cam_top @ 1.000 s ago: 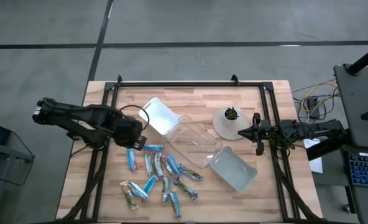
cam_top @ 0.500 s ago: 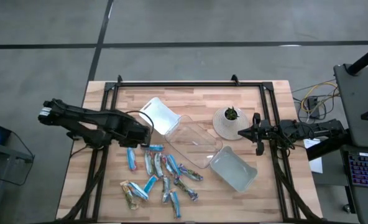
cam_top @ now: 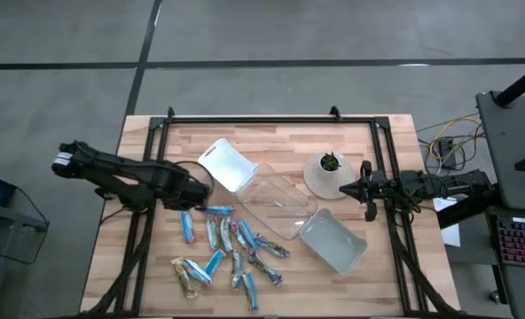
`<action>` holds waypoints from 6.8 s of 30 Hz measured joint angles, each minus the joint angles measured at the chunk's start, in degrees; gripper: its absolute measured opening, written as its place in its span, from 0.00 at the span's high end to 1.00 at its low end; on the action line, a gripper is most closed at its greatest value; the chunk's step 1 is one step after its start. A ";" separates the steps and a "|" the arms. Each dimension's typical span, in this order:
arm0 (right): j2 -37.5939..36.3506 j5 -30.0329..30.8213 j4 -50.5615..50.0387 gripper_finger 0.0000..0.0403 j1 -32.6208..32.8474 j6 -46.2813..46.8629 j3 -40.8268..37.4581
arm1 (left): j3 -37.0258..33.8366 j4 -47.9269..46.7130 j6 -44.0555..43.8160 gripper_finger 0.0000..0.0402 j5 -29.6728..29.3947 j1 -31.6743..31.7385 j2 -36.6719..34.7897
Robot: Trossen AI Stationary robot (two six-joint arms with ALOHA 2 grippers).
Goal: Pick and place Granola Bars by type
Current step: Put the red granola bar into the white bin
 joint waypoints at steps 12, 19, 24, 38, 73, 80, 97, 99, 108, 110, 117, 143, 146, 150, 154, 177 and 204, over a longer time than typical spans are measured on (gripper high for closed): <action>-0.01 0.00 0.00 0.97 -0.02 0.00 -0.01 | -13.52 12.55 -2.34 1.00 -1.60 0.00 -5.13; 0.00 0.00 0.00 0.97 -0.02 0.00 -0.01 | -19.89 20.27 -3.25 1.00 -1.57 0.00 -5.94; -0.01 0.00 0.00 0.97 0.00 0.00 0.00 | -21.49 20.45 -3.42 1.00 0.56 0.00 -6.00; -0.01 0.00 0.02 0.97 0.00 0.00 0.00 | -22.20 21.24 -6.85 0.99 4.76 0.00 -6.23; -0.01 0.00 0.01 0.97 -0.01 0.00 0.00 | -24.30 24.86 -17.10 0.63 2.65 -0.48 -1.04; 0.00 0.00 0.00 0.97 -0.02 0.00 -0.01 | -28.32 31.49 -18.09 0.63 2.38 -0.48 -1.04; -0.01 0.00 0.01 0.97 0.00 0.00 -0.02 | -33.46 38.31 -18.61 0.63 2.49 -0.48 -1.04; -0.01 0.01 0.00 0.97 -0.02 0.00 -0.01 | -33.79 38.80 -18.60 0.63 2.49 -0.48 -1.04; -0.01 0.00 0.02 0.97 -0.02 0.00 0.00 | -34.51 39.73 -18.59 0.67 2.96 -0.48 -1.10; 0.01 0.02 0.02 0.97 0.00 0.00 0.00 | -34.60 39.71 -18.57 0.72 3.21 -0.48 -1.10; -0.01 0.01 0.01 0.97 -0.02 0.00 0.00 | -34.62 40.13 -18.57 0.85 3.39 -0.48 -1.10; -0.01 0.01 0.01 0.97 -0.01 0.00 -0.01 | -32.64 39.56 -15.41 0.93 4.74 -0.46 -1.97; -0.01 0.02 0.00 0.97 -0.02 0.00 -0.02 | -31.93 38.59 -15.04 0.93 4.74 -0.46 -2.70; 0.01 0.02 0.02 0.97 0.00 0.00 0.00 | -30.19 35.38 -14.52 0.93 4.70 -0.46 -3.97; 0.01 0.02 0.02 0.97 -0.02 0.00 0.00 | -27.95 31.44 -13.91 0.93 3.43 -0.46 -5.82; 0.01 0.00 0.00 0.97 0.00 0.00 0.00 | -10.60 26.42 9.16 0.93 -18.15 6.56 -9.43; 0.01 0.02 0.00 0.97 -0.02 0.00 0.00 | 12.62 19.14 58.93 0.93 -16.98 25.76 4.73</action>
